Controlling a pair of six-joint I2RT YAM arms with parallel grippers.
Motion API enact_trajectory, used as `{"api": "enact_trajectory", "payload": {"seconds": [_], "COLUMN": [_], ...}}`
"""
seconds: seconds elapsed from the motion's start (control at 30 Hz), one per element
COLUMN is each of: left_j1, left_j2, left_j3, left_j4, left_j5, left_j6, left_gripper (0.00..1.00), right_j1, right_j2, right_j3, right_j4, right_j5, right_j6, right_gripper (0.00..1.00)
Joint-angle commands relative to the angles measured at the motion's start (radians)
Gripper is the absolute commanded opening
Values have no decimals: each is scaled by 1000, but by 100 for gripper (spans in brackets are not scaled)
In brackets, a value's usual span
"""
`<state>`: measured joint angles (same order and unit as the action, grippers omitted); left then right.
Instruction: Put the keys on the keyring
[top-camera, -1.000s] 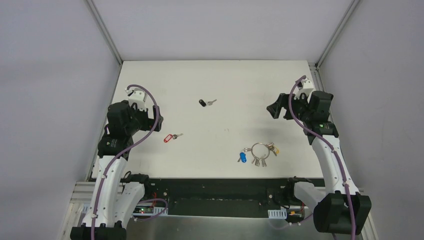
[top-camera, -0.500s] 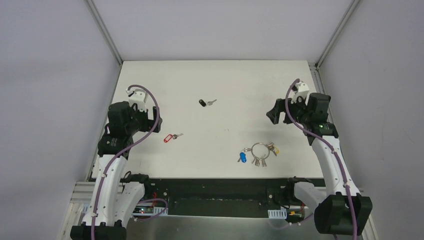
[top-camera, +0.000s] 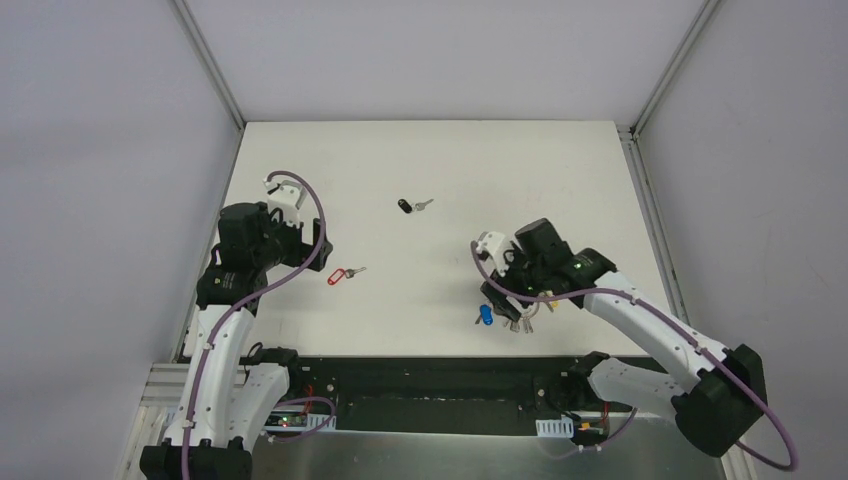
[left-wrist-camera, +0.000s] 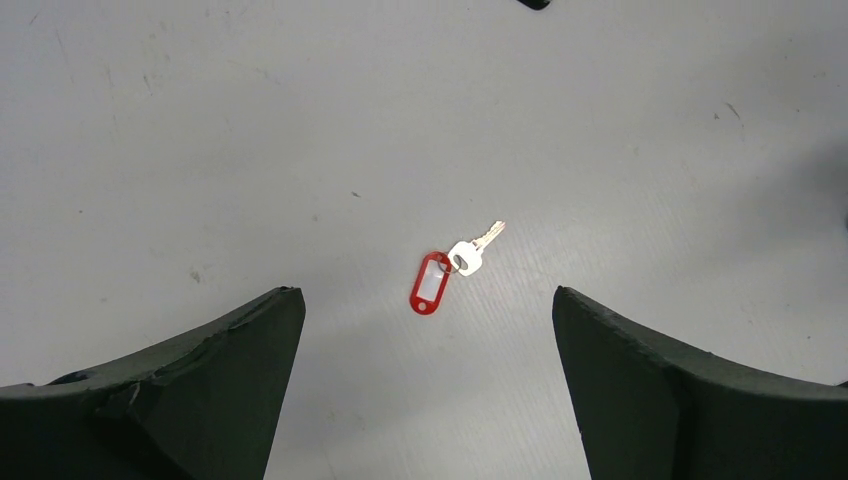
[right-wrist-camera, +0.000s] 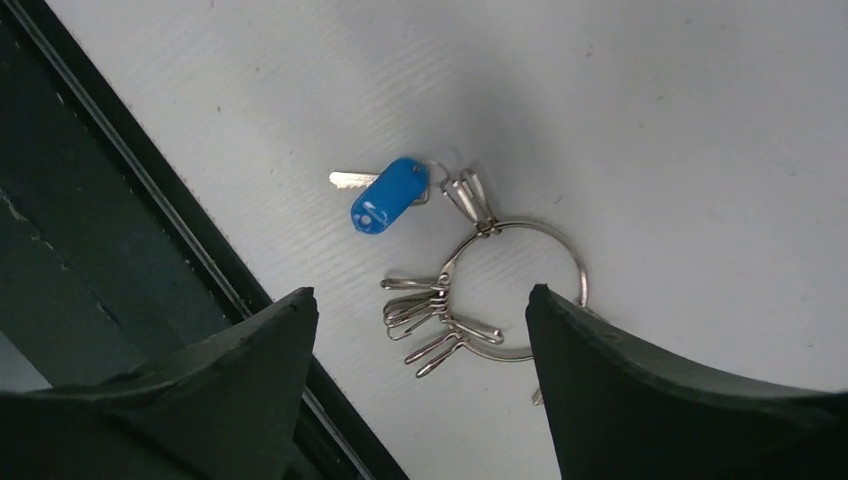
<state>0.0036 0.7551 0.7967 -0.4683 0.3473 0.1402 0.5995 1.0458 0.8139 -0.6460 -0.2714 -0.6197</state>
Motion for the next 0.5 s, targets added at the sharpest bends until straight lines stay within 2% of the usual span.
{"api": "enact_trajectory", "payload": {"seconds": [0.0, 0.1, 0.27, 0.47], "left_j1": [-1, -1, -1, 0], "left_j2": [2, 2, 4, 9], "left_j3": [4, 1, 1, 1], "left_j4": [12, 13, 10, 10], "left_j5": [41, 46, 47, 57], "left_j6": [30, 35, 43, 50], "left_gripper": [99, 99, 99, 99], "right_j1": [132, 208, 249, 283], "right_j2": [66, 117, 179, 237], "right_j3": [-38, -60, -74, -82], "right_j4": [-66, -67, -38, -8], "right_j5": [143, 217, 243, 263], "right_j6": [-82, -112, -157, -183], "right_gripper": [75, 68, 61, 58]}}
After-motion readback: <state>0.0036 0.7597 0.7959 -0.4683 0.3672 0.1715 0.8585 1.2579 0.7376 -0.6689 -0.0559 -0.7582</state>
